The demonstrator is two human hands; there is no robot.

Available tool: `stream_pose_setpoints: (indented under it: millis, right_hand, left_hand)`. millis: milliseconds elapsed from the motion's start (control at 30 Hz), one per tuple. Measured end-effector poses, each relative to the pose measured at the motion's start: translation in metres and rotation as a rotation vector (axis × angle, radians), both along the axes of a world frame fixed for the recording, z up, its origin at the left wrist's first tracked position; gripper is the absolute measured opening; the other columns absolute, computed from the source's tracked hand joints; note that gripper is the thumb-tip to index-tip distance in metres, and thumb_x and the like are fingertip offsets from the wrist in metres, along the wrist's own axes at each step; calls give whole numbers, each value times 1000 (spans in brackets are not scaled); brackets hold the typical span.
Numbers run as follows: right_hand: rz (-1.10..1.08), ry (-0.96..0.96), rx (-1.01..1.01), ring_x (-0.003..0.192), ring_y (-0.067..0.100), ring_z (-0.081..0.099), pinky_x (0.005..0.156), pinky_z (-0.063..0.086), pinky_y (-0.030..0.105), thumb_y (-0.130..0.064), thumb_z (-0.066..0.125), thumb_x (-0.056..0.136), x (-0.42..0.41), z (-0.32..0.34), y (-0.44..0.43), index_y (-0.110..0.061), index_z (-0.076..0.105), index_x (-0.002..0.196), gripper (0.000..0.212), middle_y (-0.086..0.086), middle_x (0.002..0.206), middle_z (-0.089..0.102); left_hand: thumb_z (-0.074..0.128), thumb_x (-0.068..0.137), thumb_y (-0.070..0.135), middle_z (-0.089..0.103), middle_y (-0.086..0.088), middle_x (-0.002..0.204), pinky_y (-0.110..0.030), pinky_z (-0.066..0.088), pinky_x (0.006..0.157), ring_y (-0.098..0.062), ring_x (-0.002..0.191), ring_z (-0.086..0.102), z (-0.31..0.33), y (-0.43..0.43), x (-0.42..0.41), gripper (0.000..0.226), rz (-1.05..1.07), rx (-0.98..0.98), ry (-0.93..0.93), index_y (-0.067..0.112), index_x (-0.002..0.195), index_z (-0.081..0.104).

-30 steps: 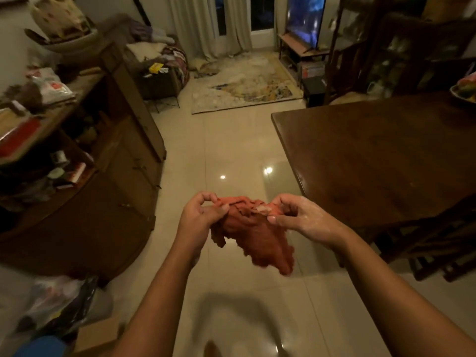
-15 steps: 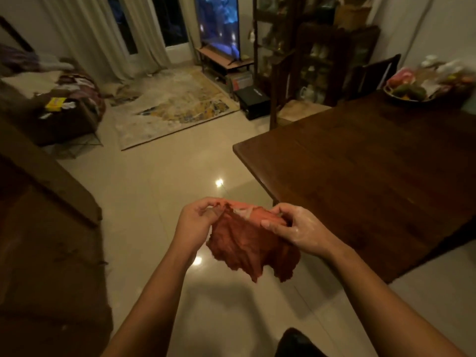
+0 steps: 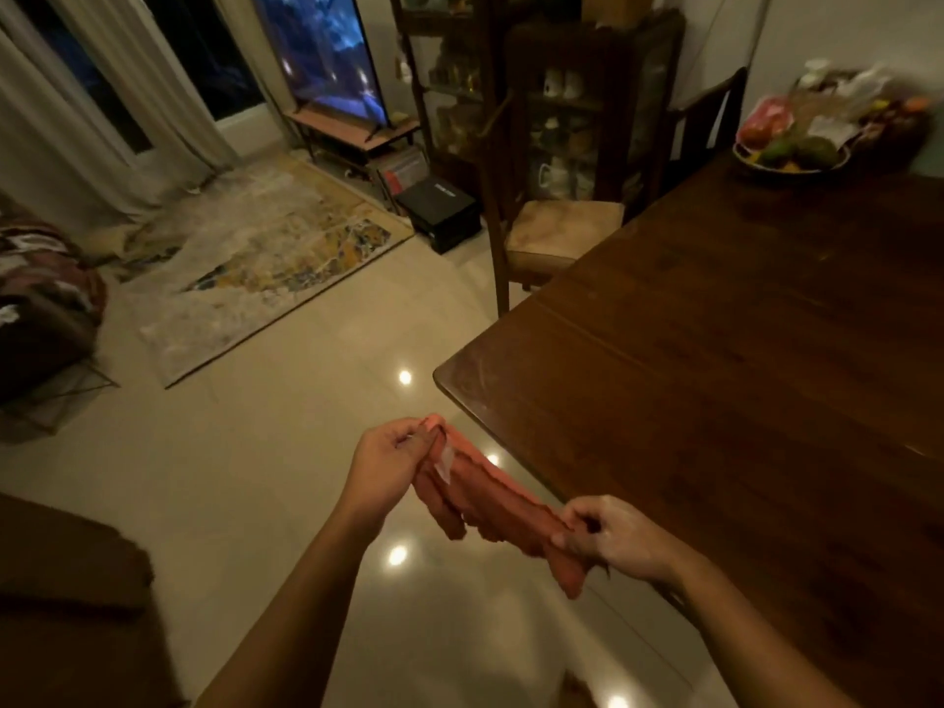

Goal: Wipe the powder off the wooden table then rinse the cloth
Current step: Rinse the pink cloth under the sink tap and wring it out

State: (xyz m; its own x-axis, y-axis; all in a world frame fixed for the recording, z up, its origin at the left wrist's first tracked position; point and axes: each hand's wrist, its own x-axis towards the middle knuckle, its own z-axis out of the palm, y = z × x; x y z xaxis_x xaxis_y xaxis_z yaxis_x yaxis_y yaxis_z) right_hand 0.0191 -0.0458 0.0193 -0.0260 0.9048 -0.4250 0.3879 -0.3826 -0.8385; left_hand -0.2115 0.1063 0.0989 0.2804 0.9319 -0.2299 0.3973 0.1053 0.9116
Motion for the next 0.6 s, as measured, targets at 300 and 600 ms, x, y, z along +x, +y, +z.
stream_pose_setpoints:
  millis: [300, 600]
  right_hand:
    - [-389, -253, -29, 74, 7, 65, 63, 50, 30, -39, 69, 93, 24, -31, 101, -31, 65, 81, 15, -7, 80, 69]
    - [-795, -598, -433, 114, 7, 60, 102, 27, 41, -27, 53, 91, 21, -72, 178, -43, 62, 113, 28, -19, 111, 68]
  left_hand:
    - [65, 87, 49, 70, -18, 74, -34, 47, 64, -19, 66, 58, -67, 176, 55, 53, -101, -139, 130, -4, 83, 71]
    - [60, 94, 34, 73, -8, 92, -41, 54, 83, -29, 90, 68, -151, 312, 140, 20, -644, -9, 413, 19, 85, 70]
